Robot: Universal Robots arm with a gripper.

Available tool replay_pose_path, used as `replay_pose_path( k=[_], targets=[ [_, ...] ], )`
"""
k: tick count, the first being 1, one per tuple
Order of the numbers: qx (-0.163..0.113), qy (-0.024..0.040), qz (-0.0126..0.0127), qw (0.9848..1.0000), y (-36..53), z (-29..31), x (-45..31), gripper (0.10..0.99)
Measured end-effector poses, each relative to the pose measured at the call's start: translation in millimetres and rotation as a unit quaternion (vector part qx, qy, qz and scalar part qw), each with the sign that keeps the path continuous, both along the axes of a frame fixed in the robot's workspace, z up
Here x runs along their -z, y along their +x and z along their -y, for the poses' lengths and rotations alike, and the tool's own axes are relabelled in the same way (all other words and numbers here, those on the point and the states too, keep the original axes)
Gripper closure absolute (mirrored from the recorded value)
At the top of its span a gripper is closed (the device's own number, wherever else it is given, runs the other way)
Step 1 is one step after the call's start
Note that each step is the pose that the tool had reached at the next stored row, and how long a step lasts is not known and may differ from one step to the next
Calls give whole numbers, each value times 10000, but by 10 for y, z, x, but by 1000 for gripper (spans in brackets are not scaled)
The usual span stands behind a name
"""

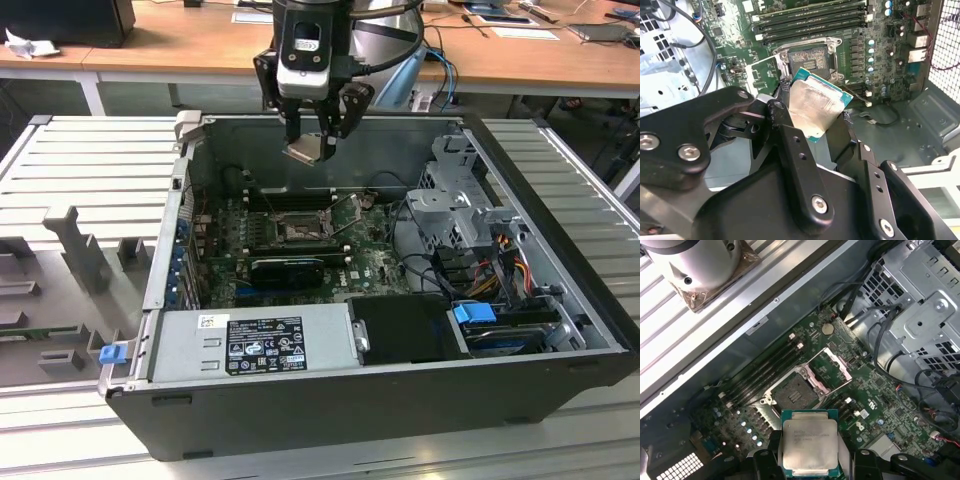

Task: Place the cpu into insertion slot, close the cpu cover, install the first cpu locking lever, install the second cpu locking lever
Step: 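Place the cpu into insertion slot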

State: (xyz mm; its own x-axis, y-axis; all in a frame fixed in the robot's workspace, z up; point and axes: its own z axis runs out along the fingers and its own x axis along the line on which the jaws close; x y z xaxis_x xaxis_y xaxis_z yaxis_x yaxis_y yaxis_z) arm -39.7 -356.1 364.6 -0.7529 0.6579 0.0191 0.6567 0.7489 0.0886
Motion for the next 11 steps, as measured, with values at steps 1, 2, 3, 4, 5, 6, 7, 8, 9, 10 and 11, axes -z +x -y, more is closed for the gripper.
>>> replay_pose_path(
  k=[1,2,3,4,5,6,7,8,9,10,11],
  targets=[
    [40,0,0,10000,0,0,0,557],
    [74,0,0,10000,0,0,0,557],
    [105,0,0,9999,0,0,1,557],
    [140,0,0,9999,0,0,1,557],
    [172,0,0,9999,0,0,1,557],
    [207,0,0,9998,0,0,1,557],
    [251,0,0,9997,0,0,1,557],
    [293,0,0,9996,0,0,2,557],
    [322,0,0,9995,0,0,2,557],
    [353,0,0,9994,0,0,2,557],
    [381,0,0,9993,0,0,2,557]
  ],
)
